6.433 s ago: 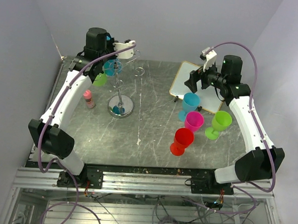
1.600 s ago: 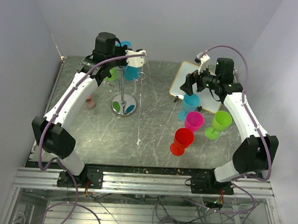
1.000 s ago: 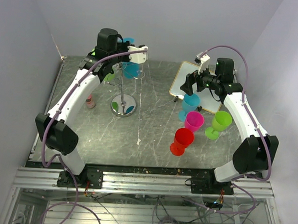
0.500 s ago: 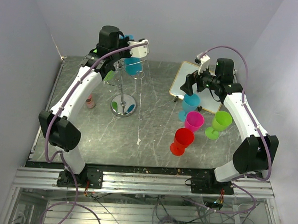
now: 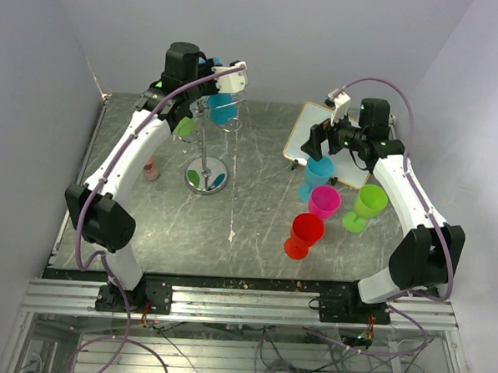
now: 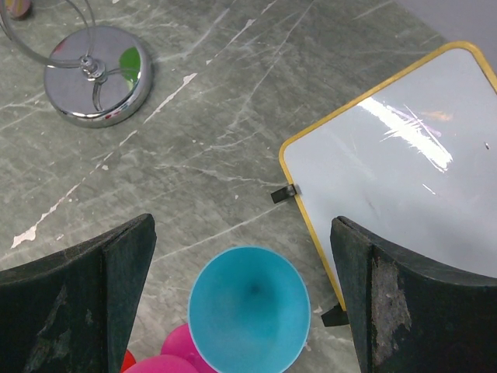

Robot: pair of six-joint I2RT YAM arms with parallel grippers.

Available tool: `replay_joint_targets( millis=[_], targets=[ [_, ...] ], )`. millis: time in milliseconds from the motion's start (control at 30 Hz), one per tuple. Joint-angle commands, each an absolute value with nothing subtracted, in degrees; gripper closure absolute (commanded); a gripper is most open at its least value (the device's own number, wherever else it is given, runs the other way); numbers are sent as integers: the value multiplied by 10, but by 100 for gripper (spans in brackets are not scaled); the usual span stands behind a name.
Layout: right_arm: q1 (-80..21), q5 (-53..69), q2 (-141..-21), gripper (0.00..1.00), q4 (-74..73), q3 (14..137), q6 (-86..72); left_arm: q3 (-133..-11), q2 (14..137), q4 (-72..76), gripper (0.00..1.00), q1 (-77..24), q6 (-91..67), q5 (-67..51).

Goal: Place the wine glass upside down on the wine glass rack

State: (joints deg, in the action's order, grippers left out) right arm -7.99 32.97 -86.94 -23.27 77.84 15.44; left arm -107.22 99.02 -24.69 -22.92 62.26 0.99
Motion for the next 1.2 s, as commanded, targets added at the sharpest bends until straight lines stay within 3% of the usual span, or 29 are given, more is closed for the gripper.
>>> replay_joint_targets(
  millis=[0,533,1167],
  targets=[
    [-77,329,-855,5,-213,770,154,-1101,1000,-233,93,-225,602,14],
    [-77,325,-850,5,-211,766,156,-1149,1027,-289,93,-208,569,-25],
    [-77,325,-852,5,-207,762,155,-1114,1001,-302,93,-192,575,-35]
  ],
)
